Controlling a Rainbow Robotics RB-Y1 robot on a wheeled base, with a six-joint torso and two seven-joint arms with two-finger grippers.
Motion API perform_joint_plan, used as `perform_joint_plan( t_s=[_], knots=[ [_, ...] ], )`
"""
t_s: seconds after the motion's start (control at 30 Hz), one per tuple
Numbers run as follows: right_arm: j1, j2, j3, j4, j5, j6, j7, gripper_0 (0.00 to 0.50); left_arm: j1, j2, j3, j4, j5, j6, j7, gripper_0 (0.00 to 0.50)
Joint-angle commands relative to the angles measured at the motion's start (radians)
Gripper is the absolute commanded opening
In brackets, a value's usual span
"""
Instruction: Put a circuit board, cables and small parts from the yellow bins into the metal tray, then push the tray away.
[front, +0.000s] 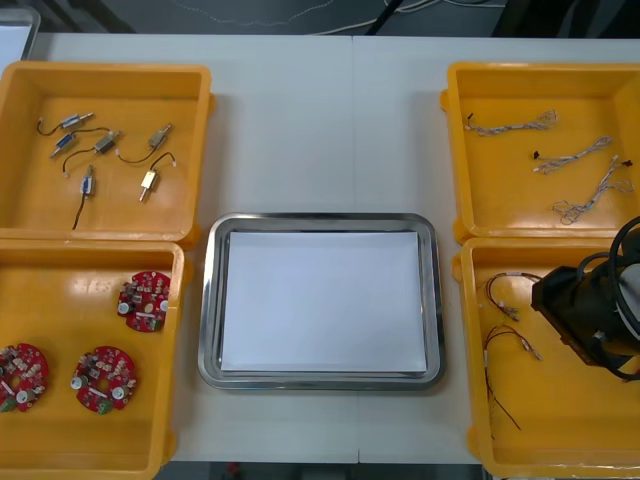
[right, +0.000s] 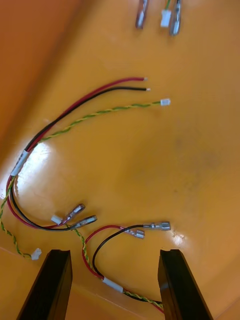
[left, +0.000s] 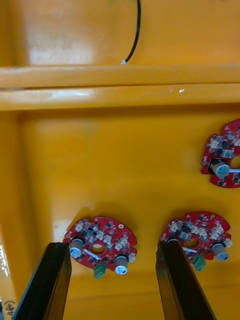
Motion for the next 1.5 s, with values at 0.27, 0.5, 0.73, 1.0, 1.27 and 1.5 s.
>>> perform_joint_plan(
  t_s=[0.27, 0.5, 0.73, 1.0, 1.27, 1.5],
  knots=[
    [0.035, 0.069, -0.051, 0.035, -0.003, -0.025, -0.061, 0.500, 0.130, -0.014, 0.079, 0.008, -0.009, -0.108, -0.325, 0.500],
    [0.078, 0.088, -0.056, 0.042, 0.005, -0.093, -0.069, 0.500, 0.218, -0.014, 0.074, 0.007, 0.003, -0.229, -0.429, 0.500],
    [0.122, 0.094, -0.056, 0.068, -0.003, -0.177, -0.069, 0.500, 0.305, -0.014, 0.062, 0.007, 0.032, -0.324, -0.548, 0.500],
    [0.125, 0.118, -0.056, 0.110, 0.014, -0.228, -0.067, 0.500, 0.376, -0.014, 0.028, 0.011, 0.040, -0.398, -0.668, 0.500],
    [0.139, 0.124, -0.054, 0.114, 0.020, -0.243, -0.064, 0.500, 0.442, -0.016, -0.014, 0.013, 0.063, -0.478, -0.759, 0.500],
    [0.152, 0.131, -0.046, 0.114, 0.029, -0.255, -0.066, 0.500, 0.478, -0.031, -0.044, 0.013, 0.094, -0.521, -0.838, 0.500]
  ],
)
